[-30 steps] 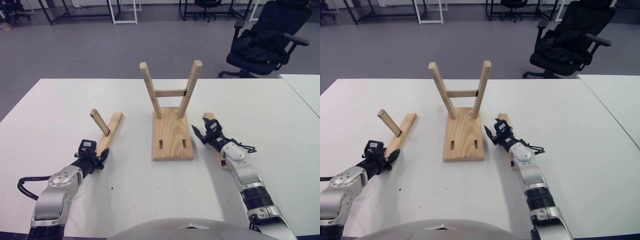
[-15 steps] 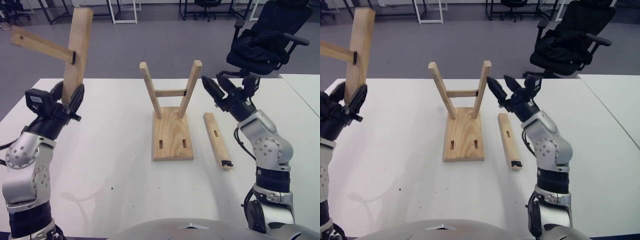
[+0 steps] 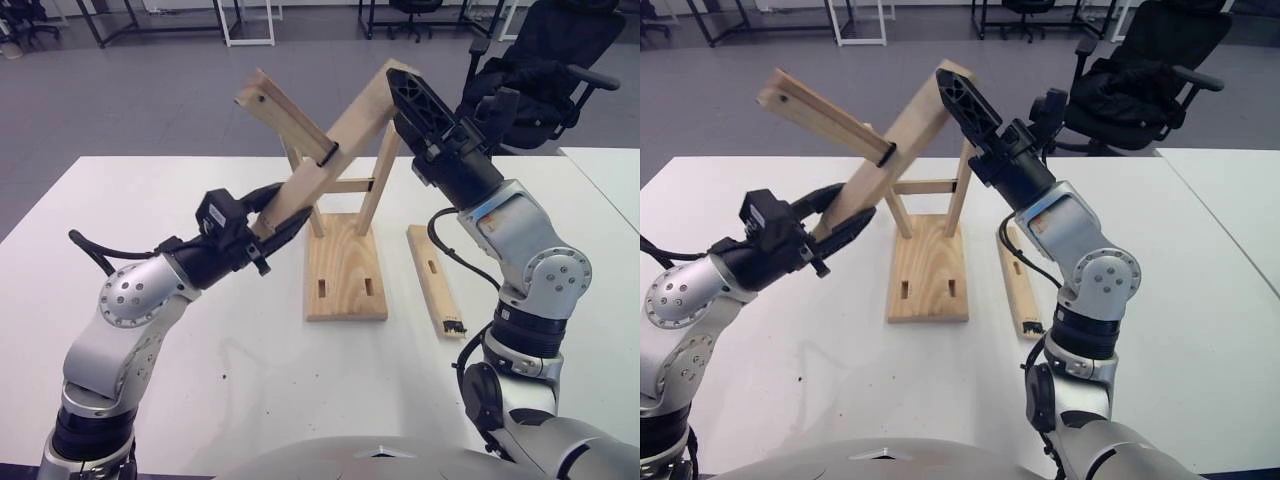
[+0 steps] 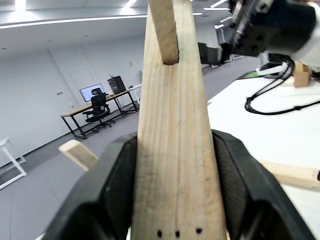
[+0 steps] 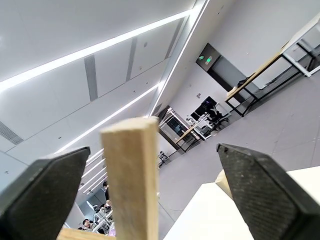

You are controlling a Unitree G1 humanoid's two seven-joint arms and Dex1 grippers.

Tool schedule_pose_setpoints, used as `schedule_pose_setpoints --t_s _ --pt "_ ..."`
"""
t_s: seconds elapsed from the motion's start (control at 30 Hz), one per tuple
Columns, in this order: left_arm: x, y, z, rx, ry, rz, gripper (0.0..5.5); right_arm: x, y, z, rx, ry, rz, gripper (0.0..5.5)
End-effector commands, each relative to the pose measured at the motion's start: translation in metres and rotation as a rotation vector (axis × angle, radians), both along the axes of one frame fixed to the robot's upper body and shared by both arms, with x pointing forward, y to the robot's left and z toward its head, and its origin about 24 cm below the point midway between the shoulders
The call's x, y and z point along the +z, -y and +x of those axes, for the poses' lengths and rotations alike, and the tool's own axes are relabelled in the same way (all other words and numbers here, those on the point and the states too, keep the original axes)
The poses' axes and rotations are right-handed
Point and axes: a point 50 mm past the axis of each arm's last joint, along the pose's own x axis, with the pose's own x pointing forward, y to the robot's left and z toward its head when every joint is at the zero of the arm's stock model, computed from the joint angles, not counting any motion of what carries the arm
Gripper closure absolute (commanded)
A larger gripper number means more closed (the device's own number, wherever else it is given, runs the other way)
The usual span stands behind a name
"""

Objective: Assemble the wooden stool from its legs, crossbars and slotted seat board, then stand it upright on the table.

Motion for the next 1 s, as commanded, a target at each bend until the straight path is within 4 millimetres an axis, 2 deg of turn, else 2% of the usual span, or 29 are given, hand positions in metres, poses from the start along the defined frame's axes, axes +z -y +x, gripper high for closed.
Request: schedule_pose_setpoints --t_s 0.03,0.2,0.5,0.53,0.6,0.8,0.9,1.0 --pt "-0.004 0.003 -0.002 -0.023 0.01 0.053 3.45 0.002 -0.003 -0.006 0.03 -0.014 -0.004 0.79" --pt "-0.012 0.006 -0.002 -0.033 0.02 0.117 3.45 -0.006 -0.005 -0.007 0.058 -0.101 -0.019 1.8" --pt "-0.021 0.007 -0.002 -0.018 -0.007 0.127 3.45 -0.032 0.009 -0.002 -0.051 -0.255 -0.038 3.61" --pt "-0.023 0.007 -0.003 -0.019 -0.02 0.122 3.05 -0.034 0.012 -0.003 -0.075 -0.266 -0.039 3.82" --pt "-0.028 0.007 -0.003 -0.011 -0.042 0.119 2.61 -0.045 0.021 -0.006 -0.143 -0.3 -0.061 4.32" --pt "-0.057 -0.004 -0.007 0.082 -0.15 0.111 1.61 -0.081 0.051 -0.018 -0.362 -0.416 -0.134 5.46" --pt "-0.076 -0.007 -0.009 0.103 -0.201 0.108 1.19 -0.093 0.054 -0.017 -0.39 -0.418 -0.192 5.5" --pt "-0.081 -0.004 -0.007 0.081 -0.199 0.118 0.84 -0.099 0.066 -0.014 -0.441 -0.407 -0.24 5.5"
